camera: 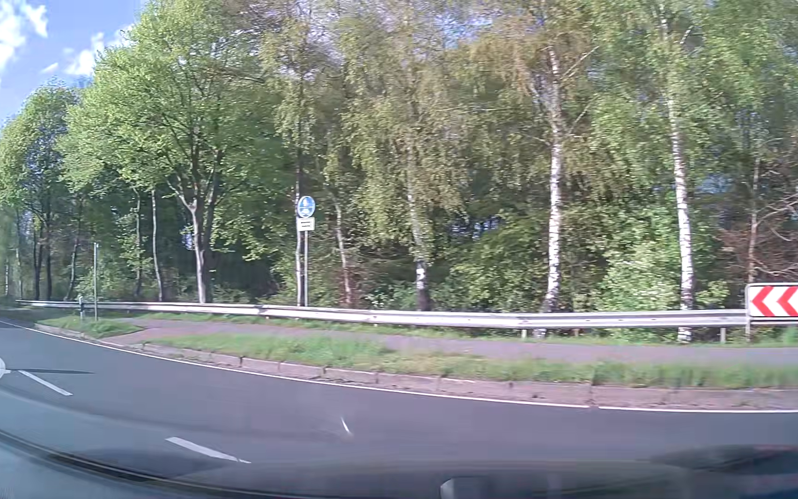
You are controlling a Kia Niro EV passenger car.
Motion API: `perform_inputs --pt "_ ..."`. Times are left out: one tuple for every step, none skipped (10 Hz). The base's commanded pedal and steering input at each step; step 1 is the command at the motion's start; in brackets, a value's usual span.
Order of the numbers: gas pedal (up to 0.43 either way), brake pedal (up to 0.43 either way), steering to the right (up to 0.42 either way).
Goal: Follow the waypoints while adhering to traffic rules and regulations
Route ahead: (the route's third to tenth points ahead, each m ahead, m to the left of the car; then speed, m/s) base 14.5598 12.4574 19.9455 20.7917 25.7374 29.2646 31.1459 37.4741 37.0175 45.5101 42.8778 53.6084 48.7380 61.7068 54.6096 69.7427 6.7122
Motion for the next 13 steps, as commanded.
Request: perform_inputs --pt "0.138 0.0 -0.423" --pt "0.138 0.0 -0.421" --pt "0.138 0.0 -0.419" --pt "0.157 0.0 -0.413" --pt "0.189 0.0 -0.406" --pt "0.189 0.0 -0.396" --pt "0.189 0.0 -0.388" --pt "0.189 0.0 -0.379" --pt "0.189 0.0 -0.372" --pt "0.197 0.0 -0.36" --pt "0.197 0.0 -0.338" --pt "0.197 0.006 -0.304" --pt "0.24 0.0 -0.261"
